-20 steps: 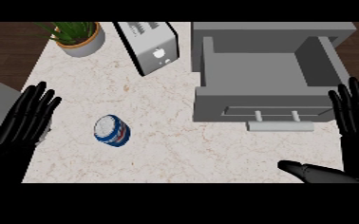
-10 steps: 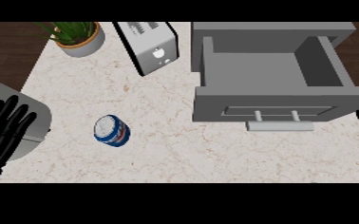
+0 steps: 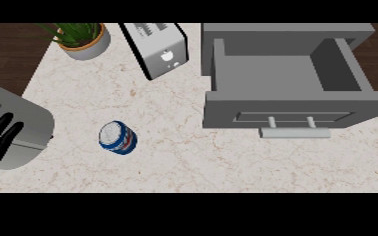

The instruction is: Pick up the can, place it into the drawer and close the drawer

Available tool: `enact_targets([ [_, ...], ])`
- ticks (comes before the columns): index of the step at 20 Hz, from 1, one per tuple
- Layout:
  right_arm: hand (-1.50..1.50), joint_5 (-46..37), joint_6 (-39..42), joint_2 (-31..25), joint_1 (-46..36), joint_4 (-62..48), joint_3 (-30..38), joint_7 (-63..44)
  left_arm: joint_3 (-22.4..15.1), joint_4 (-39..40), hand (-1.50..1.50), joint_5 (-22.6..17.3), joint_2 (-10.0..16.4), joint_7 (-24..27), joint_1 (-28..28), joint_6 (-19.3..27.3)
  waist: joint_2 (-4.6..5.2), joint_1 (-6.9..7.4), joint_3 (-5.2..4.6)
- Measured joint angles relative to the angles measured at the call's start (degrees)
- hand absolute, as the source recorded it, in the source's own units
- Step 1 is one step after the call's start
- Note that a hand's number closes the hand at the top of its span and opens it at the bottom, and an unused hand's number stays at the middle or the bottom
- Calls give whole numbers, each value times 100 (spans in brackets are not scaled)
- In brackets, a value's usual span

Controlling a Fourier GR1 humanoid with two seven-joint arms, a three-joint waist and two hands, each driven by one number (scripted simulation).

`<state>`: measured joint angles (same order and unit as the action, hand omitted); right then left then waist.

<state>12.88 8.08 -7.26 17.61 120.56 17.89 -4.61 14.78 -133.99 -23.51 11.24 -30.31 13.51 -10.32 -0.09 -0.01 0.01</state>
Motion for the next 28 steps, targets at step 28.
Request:
enact_targets([
  [28,-150,1040,1553,152,757,75,1521,171,-845,2346,-150,929,-941,849,-848,306,6,-34,-2],
])
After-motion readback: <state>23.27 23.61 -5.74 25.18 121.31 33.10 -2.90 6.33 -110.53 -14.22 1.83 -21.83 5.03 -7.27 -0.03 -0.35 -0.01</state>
